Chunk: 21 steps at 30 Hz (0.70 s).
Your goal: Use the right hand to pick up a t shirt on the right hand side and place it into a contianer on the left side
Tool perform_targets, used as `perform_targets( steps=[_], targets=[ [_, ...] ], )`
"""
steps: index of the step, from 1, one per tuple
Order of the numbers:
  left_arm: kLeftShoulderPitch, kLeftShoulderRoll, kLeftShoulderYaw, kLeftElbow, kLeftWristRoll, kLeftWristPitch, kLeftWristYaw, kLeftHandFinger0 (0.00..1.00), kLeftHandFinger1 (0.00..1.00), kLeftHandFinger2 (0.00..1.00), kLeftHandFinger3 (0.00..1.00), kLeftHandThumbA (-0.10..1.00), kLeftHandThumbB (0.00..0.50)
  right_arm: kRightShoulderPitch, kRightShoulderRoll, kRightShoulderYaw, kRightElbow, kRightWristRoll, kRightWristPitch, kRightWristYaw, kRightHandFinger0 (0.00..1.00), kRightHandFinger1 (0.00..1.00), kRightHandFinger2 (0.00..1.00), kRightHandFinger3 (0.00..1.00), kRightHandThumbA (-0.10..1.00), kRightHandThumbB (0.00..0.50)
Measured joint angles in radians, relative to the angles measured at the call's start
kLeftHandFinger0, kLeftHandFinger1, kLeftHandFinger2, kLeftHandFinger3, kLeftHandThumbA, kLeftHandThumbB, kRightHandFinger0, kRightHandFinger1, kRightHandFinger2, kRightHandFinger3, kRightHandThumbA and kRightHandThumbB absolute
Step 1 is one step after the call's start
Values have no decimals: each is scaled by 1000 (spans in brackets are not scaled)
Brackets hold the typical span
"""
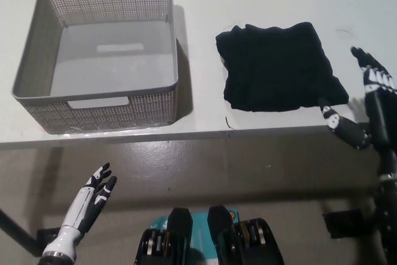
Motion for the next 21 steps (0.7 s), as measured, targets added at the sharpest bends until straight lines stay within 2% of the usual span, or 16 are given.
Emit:
perform_targets(
  steps=[4,12,14,16,19,21],
  targets=[
    [-7,0,-1,1,5,0,0,843,888,978,1000,1000,360,-36,4,22,56,-29,26,-1,1000,1000,1000,1000,728,500],
    [-21,0,0,2,14,-2,0,833,881,977,1000,1000,370,-67,4,55,131,-65,63,-1,1000,1000,1000,1000,769,500],
    [-21,0,0,2,15,-2,0,840,887,984,1000,1000,348,-68,4,62,143,-71,68,-1,1000,1000,1000,1000,755,500],
    [-21,0,-1,1,16,-2,0,842,888,988,1000,1000,360,-68,3,75,158,-84,79,-1,1000,1000,1000,1000,753,500],
    [-21,0,-1,1,17,-2,-1,843,887,989,1000,1000,343,-69,3,86,170,-92,84,-1,1000,1000,1000,1000,743,500],
    [-21,0,-1,1,18,-2,0,850,885,983,1000,1000,349,-69,2,96,181,-99,86,-1,1000,1000,1000,1000,748,500]
  ],
)
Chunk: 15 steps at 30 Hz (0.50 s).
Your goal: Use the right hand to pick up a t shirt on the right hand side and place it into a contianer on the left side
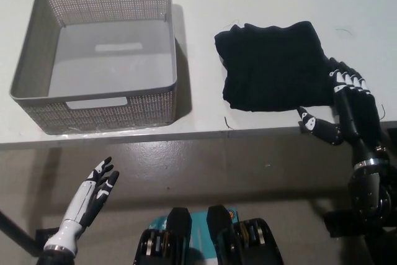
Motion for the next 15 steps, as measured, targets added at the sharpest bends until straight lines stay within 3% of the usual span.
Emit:
perform_targets(
  steps=[5,7,15],
  targets=[
    [0,0,0,0,6,0,0,848,888,983,1000,1000,365,-4,0,19,24,-6,4,0,1000,1000,1000,1000,754,500],
    [0,0,0,0,7,0,0,832,878,974,1000,1000,344,-11,0,26,39,-7,4,0,1000,1000,1000,1000,752,500],
    [0,-1,0,1,14,-1,0,871,889,983,1000,1000,342,-47,2,55,80,-18,12,-1,1000,1000,1000,1000,799,500]
  ],
)
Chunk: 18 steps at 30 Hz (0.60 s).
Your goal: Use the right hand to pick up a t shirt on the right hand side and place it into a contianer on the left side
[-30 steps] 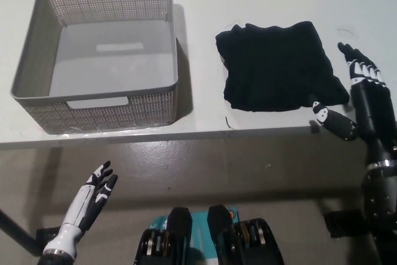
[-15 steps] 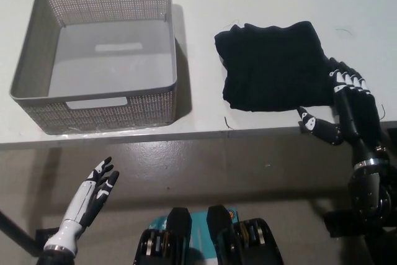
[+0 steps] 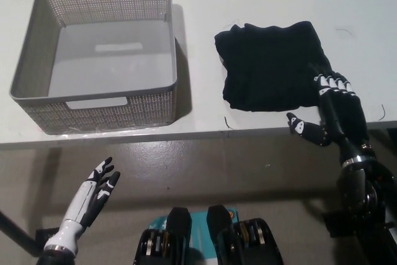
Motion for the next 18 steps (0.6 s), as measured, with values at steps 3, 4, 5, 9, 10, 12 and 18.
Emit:
perform_targets(
  steps=[3,4,5,9,10,12,18],
  targets=[
    [-1,0,0,-1,0,0,0,855,884,983,1000,1000,348,-17,4,7,13,-3,0,-2,1000,1000,1000,1000,811,500],
    [-2,0,0,-1,0,0,-1,856,883,984,1000,1000,340,-21,5,9,14,-4,0,-3,1000,1000,1000,1000,795,500],
    [-3,0,0,-1,0,0,-1,855,882,987,1000,1000,346,-26,6,12,17,-4,0,-3,1000,1000,1000,1000,797,500],
    [-9,0,0,-1,0,0,-1,842,872,974,1000,1000,356,-45,17,17,29,-5,0,-7,1000,1000,1000,1000,761,500],
    [-11,0,0,-1,1,0,-1,824,860,962,1000,1000,362,-50,20,19,32,-5,0,-9,1000,1000,1000,1000,738,500],
    [-14,0,0,-1,1,0,-1,817,854,957,1000,1000,362,-58,28,22,41,-5,-4,-16,1000,1000,1000,1000,729,500],
    [-18,0,-1,-1,2,0,-3,831,875,981,1000,1000,381,-62,36,27,74,-5,-15,-30,1000,1000,1000,1000,742,500]
  ],
)
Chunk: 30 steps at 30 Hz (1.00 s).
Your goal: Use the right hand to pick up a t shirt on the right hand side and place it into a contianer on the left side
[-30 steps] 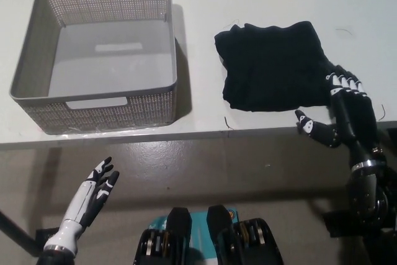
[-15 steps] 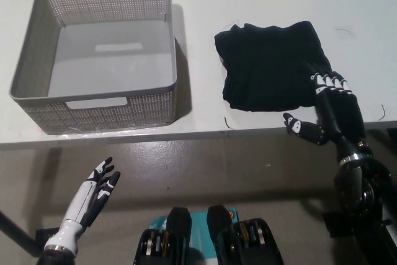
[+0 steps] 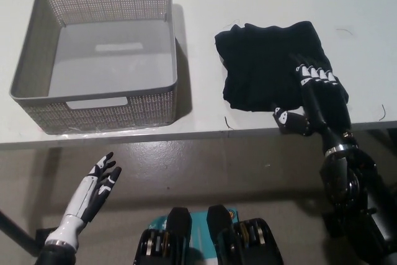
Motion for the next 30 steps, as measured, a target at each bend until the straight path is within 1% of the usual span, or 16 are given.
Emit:
perform_targets(
  steps=[2,4,6,10,11,12,14,18,21,22,24,25,27,28,29,30],
  targets=[
    [-1,0,0,-2,0,1,-1,822,867,975,1000,1000,387,-2,0,0,7,0,-1,-2,1000,1000,1000,1000,755,500],
    [-6,0,0,-4,0,1,-1,844,881,982,1000,1000,393,-5,0,0,17,0,-2,-7,1000,1000,1000,1000,753,500],
    [-11,0,0,-4,1,1,-1,843,877,982,1000,1000,375,-9,0,0,29,0,-4,-12,1000,1000,1000,1000,738,500],
    [-19,0,0,-4,1,1,-1,832,874,991,1000,1000,368,-19,0,0,49,1,-5,-20,1000,1000,1000,1000,723,499],
    [-20,0,0,-4,2,1,-1,875,898,1000,1000,1000,349,-20,0,0,51,1,-5,-21,1000,1000,1000,1000,740,493],
    [-21,1,0,-4,2,1,-1,873,896,999,1000,1000,335,-20,0,0,52,1,-5,-22,1000,1000,1000,1000,754,500],
    [-23,2,0,-3,2,0,-1,871,896,995,1000,1000,342,-21,0,0,58,1,-6,-22,1000,1000,1000,1000,786,500],
    [-26,2,0,-3,1,1,-1,881,907,1000,1000,1000,351,-26,0,0,88,2,-8,-29,1000,1000,1000,1000,735,499],
    [-27,2,0,-3,1,1,-1,859,891,1000,1000,1000,347,-37,1,0,133,3,-9,-37,1000,1000,1000,1000,757,500],
    [-27,2,0,-3,1,1,-1,874,897,1000,1000,1000,337,-41,1,0,141,3,-9,-39,1000,1000,1000,1000,776,500],
    [-27,2,0,-3,2,1,-1,856,892,995,1000,1000,330,-57,2,0,176,4,-9,-45,1000,1000,1000,1000,762,498],
    [-28,2,0,-3,2,1,-1,891,907,999,1000,1000,337,-63,2,0,194,5,-9,-47,1000,1000,1000,1000,752,500],
    [-28,2,0,-3,2,1,-1,889,907,999,1000,1000,338,-71,4,0,215,8,-9,-51,1000,1000,1000,1000,766,500],
    [-29,2,0,-3,2,1,-1,898,918,1000,1000,1000,327,-74,6,0,225,10,-9,-55,1000,1000,1000,1000,770,500],
    [-29,2,0,-3,2,2,-1,885,909,1000,1000,1000,344,-76,8,0,232,13,-10,-58,1000,1000,1000,1000,772,500],
    [-29,2,0,-4,2,2,-1,883,907,1000,1000,1000,345,-77,9,0,235,14,-10,-60,1000,1000,1000,1000,774,500]
  ],
)
